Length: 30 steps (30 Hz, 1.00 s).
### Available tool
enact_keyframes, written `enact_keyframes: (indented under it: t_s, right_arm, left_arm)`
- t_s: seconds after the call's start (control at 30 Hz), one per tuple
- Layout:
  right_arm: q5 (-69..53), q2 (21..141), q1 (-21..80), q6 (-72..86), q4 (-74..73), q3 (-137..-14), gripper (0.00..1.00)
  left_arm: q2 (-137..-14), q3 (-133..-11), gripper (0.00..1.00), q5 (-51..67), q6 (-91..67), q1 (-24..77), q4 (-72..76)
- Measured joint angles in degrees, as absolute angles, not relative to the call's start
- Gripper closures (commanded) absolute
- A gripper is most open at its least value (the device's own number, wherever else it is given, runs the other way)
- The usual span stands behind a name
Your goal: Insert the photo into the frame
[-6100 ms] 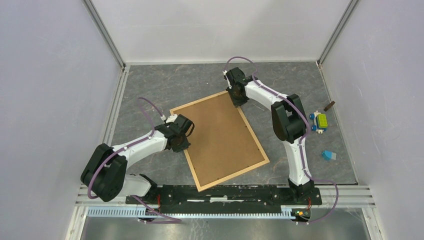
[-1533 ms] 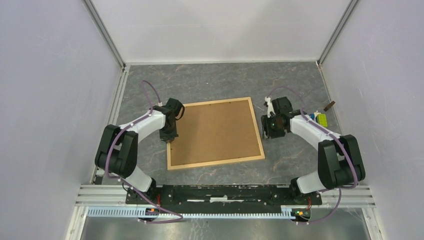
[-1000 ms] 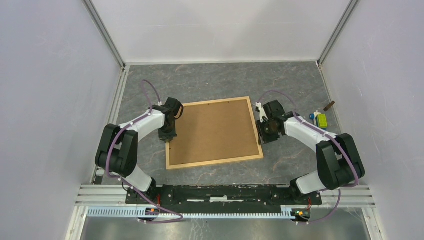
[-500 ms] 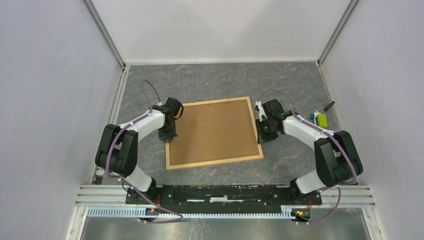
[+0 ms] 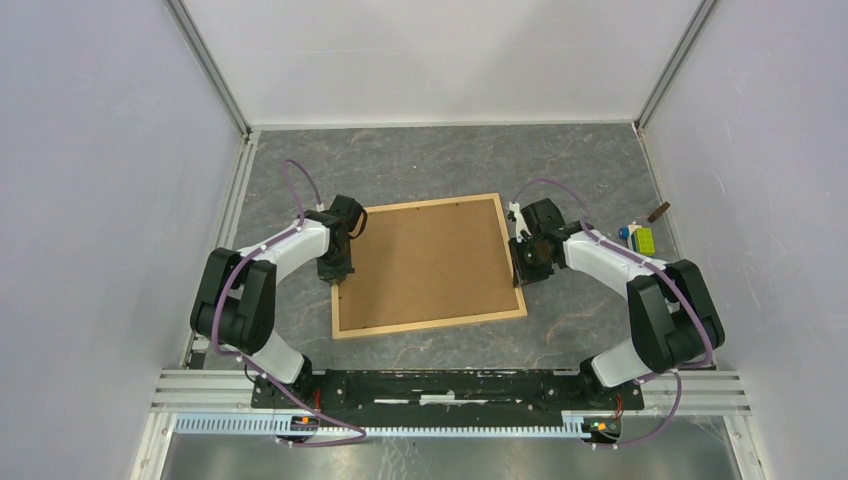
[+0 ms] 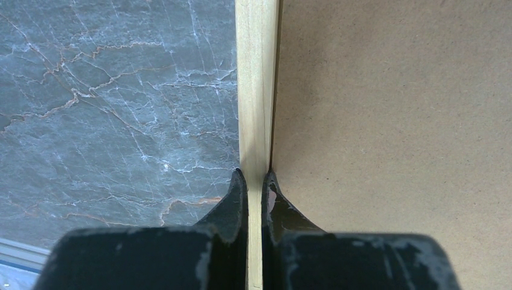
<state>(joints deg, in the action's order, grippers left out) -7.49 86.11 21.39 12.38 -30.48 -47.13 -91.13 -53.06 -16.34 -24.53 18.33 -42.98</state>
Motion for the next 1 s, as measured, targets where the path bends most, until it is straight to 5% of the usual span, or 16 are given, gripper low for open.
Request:
enact_keyframes:
  t_s: [0.6,0.83,1.0]
  right_arm:
    - [-5.3,87.3,22.9,13.9,-27.4,-45.0,0.72]
    - [-6.7,87.5,23.3,12.6,-28.8,-47.2,0.54]
    - [-5.1,85.1,23.7,11.6,-32.4,-50.1,0.53]
  left_arm:
    - [-91.1,-53.1,0.98,-16.2,-23.9,18.3,-42.9]
    - [-91.1,-53.1,0.98,-16.2,-23.9,18.3,-42.9]
    - [-91.1,-53.0,0.98,-16.1,-23.9,18.3,-42.9]
